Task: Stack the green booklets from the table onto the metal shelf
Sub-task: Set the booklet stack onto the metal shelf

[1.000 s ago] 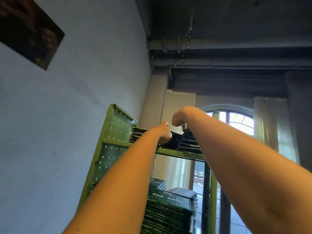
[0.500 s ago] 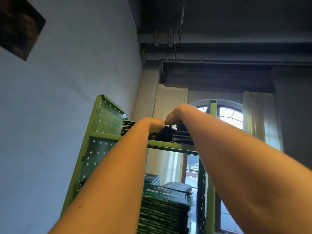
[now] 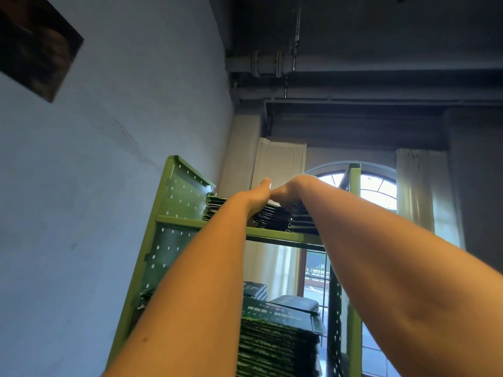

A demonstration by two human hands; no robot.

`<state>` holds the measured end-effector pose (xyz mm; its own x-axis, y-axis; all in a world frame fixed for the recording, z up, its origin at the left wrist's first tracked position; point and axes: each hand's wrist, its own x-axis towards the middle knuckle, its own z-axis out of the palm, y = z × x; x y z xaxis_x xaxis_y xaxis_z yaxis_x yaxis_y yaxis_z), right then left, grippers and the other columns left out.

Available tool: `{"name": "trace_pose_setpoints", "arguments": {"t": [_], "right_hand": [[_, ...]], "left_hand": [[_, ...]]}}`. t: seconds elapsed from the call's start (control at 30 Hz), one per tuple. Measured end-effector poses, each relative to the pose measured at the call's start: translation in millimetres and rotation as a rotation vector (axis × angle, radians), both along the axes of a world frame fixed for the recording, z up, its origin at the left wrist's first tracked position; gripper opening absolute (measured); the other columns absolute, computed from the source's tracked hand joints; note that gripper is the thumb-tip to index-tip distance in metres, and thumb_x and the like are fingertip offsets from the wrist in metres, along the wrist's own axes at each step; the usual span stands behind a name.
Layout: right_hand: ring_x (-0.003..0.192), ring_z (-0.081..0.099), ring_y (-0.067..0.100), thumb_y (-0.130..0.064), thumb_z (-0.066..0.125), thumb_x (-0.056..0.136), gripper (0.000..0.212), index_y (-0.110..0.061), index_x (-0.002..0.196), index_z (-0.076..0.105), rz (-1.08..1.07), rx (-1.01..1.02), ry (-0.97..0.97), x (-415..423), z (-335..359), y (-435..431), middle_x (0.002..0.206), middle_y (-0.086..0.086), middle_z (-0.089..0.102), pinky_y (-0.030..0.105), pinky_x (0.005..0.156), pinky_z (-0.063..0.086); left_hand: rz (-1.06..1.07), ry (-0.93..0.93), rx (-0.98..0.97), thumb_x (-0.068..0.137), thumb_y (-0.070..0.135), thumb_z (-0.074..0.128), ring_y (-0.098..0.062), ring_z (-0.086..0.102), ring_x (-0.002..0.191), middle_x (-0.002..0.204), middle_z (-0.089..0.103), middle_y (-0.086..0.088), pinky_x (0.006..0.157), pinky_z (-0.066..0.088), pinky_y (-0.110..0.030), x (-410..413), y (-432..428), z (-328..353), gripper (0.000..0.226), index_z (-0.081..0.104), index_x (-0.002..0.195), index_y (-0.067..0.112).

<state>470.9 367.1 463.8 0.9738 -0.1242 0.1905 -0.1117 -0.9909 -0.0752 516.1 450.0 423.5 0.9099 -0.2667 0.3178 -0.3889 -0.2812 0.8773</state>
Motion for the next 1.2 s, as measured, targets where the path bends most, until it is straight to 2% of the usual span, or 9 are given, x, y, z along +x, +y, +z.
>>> {"name": "trace_pose_setpoints", "arguments": {"t": [0.23,0.37,0.47,0.57,0.7,0.87,0.97,1.07,1.2], "right_hand": [[0.130,0.041,0.042,-0.076,0.005,0.084,0.096,-0.008,0.151,0.009,0.042,0.153,-0.010,2.0,9.4,1.7,0.150,0.021,0.031,0.049,0.110,0.034],[0.128,0.044,0.042,-0.072,0.005,0.088,0.087,-0.011,0.151,0.008,0.077,0.143,-0.030,-10.3,8.8,9.4,0.149,0.020,0.033,0.053,0.108,0.035],[0.122,0.050,0.040,-0.069,0.007,0.091,0.086,-0.007,0.148,0.027,0.031,0.047,-0.030,-26.3,13.3,15.6,0.150,0.018,0.034,0.051,0.105,0.036],[0.128,0.046,0.031,-0.045,0.018,0.103,0.061,-0.004,0.137,0.047,-0.036,-0.242,-0.091,-71.3,12.4,24.6,0.147,0.012,0.041,0.042,0.105,0.034],[0.118,0.053,0.023,-0.019,0.038,0.102,0.040,-0.003,0.138,0.043,-0.059,-0.599,-0.198,-106.5,15.7,27.3,0.137,0.006,0.051,0.032,0.092,0.042],[0.079,0.055,0.017,-0.046,0.050,0.094,0.053,-0.014,0.136,0.049,-0.074,-0.676,-0.118,-123.8,9.0,23.5,0.115,0.003,0.059,0.035,0.085,0.045],[0.100,0.057,0.027,-0.052,0.061,0.084,0.064,-0.015,0.136,0.049,-0.062,-0.718,-0.047,-125.9,3.0,18.6,0.127,0.003,0.056,0.038,0.088,0.048],[0.116,0.053,0.030,-0.045,0.066,0.083,0.061,-0.014,0.133,0.051,-0.058,-0.734,-0.043,-119.8,-3.3,13.4,0.121,0.005,0.055,0.040,0.099,0.046],[0.113,0.054,0.031,-0.038,0.071,0.081,0.055,-0.015,0.128,0.055,-0.042,-0.692,-0.057,-111.4,-7.1,5.7,0.114,0.006,0.054,0.045,0.100,0.045]], "left_hand": [[0.096,-0.045,-0.066,0.087,0.075,0.005,-0.036,0.029,0.140,0.155,0.025,-0.020,0.115,0.026,-0.050,-34.3,0.1,-3.9,0.090,0.015,0.154,0.016],[0.153,-0.108,-0.045,0.098,0.058,0.001,-0.033,0.009,0.147,0.160,0.006,-0.017,0.117,0.012,-0.046,-54.2,1.4,-7.9,0.072,0.004,0.154,0.014],[0.170,-0.101,-0.017,0.098,0.058,0.000,-0.032,0.005,0.148,0.161,0.004,-0.016,0.117,0.009,-0.047,-52.7,0.6,-7.2,0.073,0.003,0.154,0.013],[0.181,-0.122,0.011,0.100,0.054,0.001,-0.032,0.008,0.147,0.160,0.006,-0.018,0.117,0.010,-0.044,-58.1,0.2,-7.6,0.070,0.007,0.153,0.009],[0.266,-0.160,0.065,0.104,0.044,0.004,-0.031,0.010,0.147,0.159,0.010,-0.019,0.117,0.010,-0.040,-72.9,1.5,-9.0,0.065,0.013,0.152,0.002],[0.376,-0.202,0.133,0.106,0.015,0.017,-0.037,0.031,0.138,0.150,0.029,-0.026,0.111,0.026,-0.040,-90.2,10.5,-16.7,0.046,0.028,0.144,-0.008],[0.452,-0.309,0.165,0.102,0.007,0.024,-0.036,0.048,0.116,0.134,0.047,-0.027,0.096,0.038,-0.038,-88.5,12.2,-26.2,0.038,0.047,0.126,-0.011],[0.482,-0.422,0.189,0.101,0.020,0.029,-0.030,0.047,0.093,0.120,0.057,-0.021,0.082,0.039,-0.037,-90.6,10.4,-40.4,0.035,0.053,0.115,-0.001],[0.485,-0.403,0.309,0.102,0.029,0.024,-0.030,0.052,0.104,0.122,0.056,-0.016,0.096,0.041,-0.040,-94.2,12.7,-50.5,0.039,0.048,0.123,0.007]]}}
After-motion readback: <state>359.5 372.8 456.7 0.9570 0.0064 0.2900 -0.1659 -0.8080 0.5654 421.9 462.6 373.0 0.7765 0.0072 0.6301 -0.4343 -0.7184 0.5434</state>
